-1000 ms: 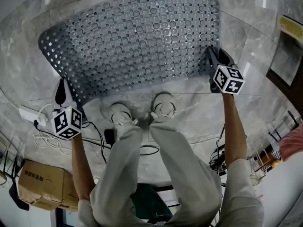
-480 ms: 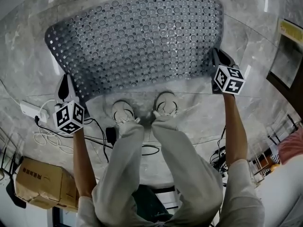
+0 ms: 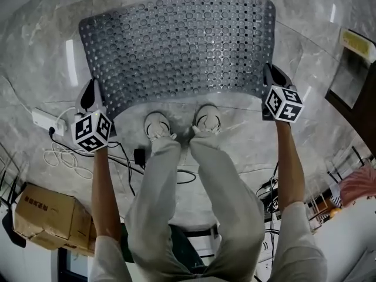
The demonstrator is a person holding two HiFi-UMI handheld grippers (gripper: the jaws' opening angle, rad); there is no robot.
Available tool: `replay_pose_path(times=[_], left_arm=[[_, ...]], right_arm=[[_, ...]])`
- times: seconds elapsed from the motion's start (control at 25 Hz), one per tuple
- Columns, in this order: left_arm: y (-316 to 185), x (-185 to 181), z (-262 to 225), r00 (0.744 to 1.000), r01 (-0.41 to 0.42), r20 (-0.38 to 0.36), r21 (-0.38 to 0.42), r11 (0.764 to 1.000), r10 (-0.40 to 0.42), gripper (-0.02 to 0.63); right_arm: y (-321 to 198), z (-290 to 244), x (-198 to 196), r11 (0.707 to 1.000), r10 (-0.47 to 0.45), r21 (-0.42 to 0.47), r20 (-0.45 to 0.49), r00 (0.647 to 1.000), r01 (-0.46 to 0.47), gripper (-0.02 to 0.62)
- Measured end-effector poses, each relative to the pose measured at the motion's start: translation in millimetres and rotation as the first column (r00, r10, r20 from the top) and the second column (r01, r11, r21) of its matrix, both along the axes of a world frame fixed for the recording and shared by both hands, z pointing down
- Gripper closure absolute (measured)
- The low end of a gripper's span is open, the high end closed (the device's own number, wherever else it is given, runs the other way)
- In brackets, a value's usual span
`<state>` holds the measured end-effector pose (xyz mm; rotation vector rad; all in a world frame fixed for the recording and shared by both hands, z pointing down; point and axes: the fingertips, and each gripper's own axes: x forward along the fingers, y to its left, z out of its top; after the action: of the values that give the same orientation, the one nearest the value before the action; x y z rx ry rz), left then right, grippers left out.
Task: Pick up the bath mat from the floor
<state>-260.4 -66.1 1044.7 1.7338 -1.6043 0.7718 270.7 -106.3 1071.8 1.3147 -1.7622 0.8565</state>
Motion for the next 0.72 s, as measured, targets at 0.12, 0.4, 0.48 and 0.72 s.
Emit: replay_pose_path(times=[0.12, 0.4, 0.48, 0.72], left_arm=[[-3.1, 7.4, -17.3, 1.000, -0.012, -0.014, -0.004, 1.000, 0.012, 0.586], [-8.5, 27.2, -59.8, 0.998, -0.039, -0.055, -0.022, 0.999, 0.038, 0.588], [-13.1, 34.7, -72.1, 0.996, -0.054, -0.067, -0.022, 0.998, 0.052, 0.588], [-19.8, 57.4, -114.5, 0.992, -0.076, -0.101, -0.015, 0.997, 0.074, 0.588]], right_arm=[[0.4, -25.2, -12.6, 1.000, -0.007, 0.008, 0.018, 1.000, 0.007, 0.563], [1.8, -79.6, -44.2, 0.999, -0.036, 0.001, 0.044, 0.998, 0.036, 0.565], [0.1, -94.0, -51.6, 0.999, -0.045, 0.001, 0.049, 0.998, 0.045, 0.565], [0.4, -141.5, -77.0, 0.997, -0.074, 0.004, 0.070, 0.995, 0.074, 0.566]])
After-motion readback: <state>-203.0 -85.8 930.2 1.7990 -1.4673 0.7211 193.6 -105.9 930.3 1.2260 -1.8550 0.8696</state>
